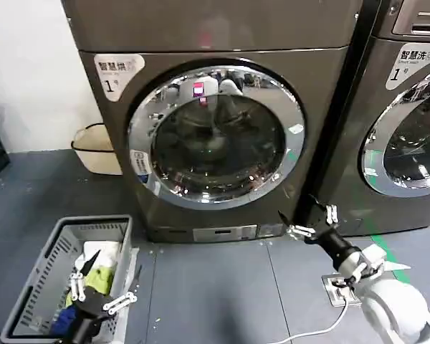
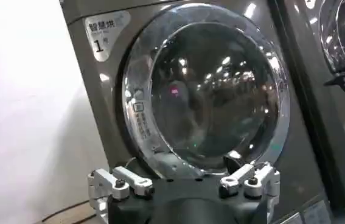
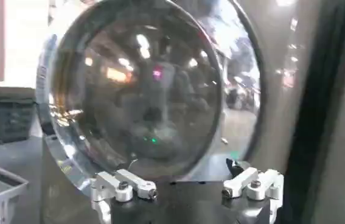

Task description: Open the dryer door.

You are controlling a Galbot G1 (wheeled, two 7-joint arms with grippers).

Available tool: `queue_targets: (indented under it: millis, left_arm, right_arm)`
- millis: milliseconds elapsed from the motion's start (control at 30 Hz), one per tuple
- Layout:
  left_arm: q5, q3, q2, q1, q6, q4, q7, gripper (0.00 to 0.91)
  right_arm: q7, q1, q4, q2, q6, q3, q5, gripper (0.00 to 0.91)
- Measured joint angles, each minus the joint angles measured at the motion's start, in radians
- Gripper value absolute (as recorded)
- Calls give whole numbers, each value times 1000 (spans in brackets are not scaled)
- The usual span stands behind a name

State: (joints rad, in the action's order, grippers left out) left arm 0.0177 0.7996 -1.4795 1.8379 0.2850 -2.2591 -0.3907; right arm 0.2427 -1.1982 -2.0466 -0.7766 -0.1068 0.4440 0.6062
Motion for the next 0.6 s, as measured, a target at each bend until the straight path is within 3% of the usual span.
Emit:
queue_targets:
  millis: [433, 600]
  left_arm:
    - [-2, -6, -4, 10, 0, -18, -2, 907]
    - [-2, -5, -3, 15, 3, -18, -3, 907]
  right_arm:
    - [41, 302, 106, 52, 8, -240, 138, 907]
    - [40, 409, 152, 38, 1, -334, 150, 907]
